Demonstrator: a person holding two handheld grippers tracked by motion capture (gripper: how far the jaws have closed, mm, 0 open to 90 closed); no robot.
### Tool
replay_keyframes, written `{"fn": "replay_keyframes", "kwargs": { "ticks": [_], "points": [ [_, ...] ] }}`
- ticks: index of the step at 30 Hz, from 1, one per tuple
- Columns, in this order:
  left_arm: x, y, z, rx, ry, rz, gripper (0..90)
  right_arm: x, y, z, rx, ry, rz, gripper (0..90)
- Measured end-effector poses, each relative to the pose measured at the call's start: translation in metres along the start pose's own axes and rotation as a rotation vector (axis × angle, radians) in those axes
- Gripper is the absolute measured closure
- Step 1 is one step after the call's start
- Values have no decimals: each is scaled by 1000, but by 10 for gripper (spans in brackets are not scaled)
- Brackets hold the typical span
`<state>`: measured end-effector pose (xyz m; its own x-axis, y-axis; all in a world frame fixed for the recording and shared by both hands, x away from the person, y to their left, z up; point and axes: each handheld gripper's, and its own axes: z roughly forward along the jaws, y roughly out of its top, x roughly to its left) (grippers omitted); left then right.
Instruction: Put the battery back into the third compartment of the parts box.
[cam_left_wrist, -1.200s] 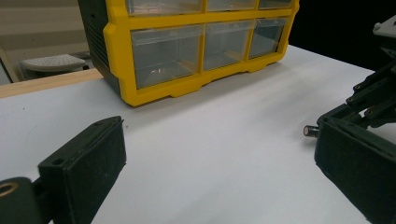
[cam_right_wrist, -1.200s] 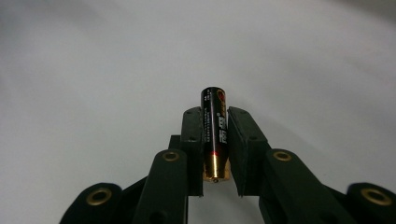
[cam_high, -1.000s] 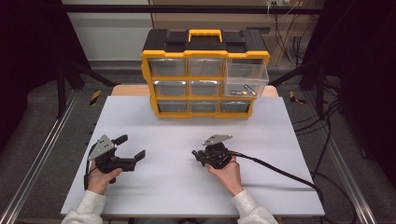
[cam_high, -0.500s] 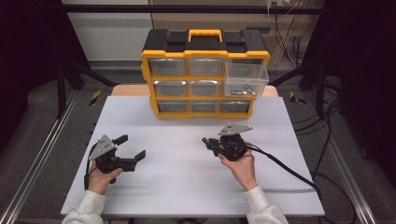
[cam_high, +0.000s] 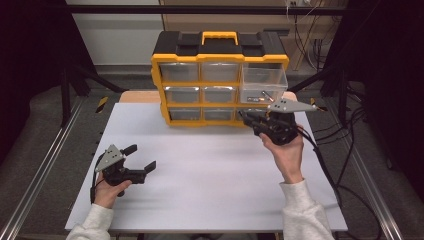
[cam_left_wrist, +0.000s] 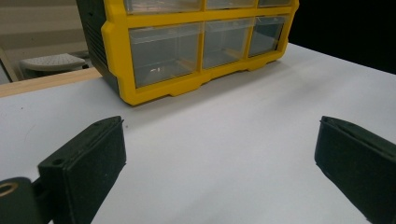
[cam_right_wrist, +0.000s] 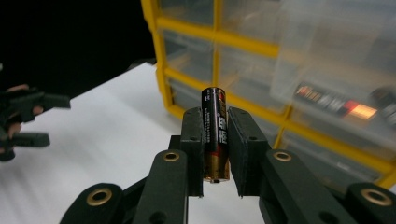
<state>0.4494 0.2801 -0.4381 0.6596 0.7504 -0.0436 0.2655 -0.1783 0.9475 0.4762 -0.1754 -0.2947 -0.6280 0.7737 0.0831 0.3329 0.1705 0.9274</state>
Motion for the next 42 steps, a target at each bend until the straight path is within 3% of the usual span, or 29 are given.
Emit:
{"fn": "replay_keyframes", "kwargs": {
  "ticks": [6,12,18,22,26,29,31,36,39,42],
  "points": [
    [1,0,0,0,-1,-1,16,-13,39,-9,-65,-39,15,772],
    [1,0,-1,-4,-2,-3,16,-36,68,0,-85,-140,21,772],
    [1,0,-1,-7,-2,-4,17,-63,72,23,-22,-244,46,770],
    [1,0,-1,-8,-3,-5,17,-70,68,32,42,-284,51,768],
    [1,0,-1,-5,-2,-5,17,-72,68,32,51,-287,64,720],
    [0,0,-1,-6,-3,-5,17,-72,69,24,20,-279,57,674],
    [1,0,-1,-7,-2,-6,17,-68,66,12,-48,-230,68,593],
    [0,0,0,-2,-1,-3,17,-51,39,-11,-184,-145,38,232],
    [-1,0,0,0,-2,1,16,-40,10,-21,-217,-134,27,79],
    [-1,0,0,-1,-1,1,16,-36,-26,-23,-188,-116,39,34]
  ]
}}
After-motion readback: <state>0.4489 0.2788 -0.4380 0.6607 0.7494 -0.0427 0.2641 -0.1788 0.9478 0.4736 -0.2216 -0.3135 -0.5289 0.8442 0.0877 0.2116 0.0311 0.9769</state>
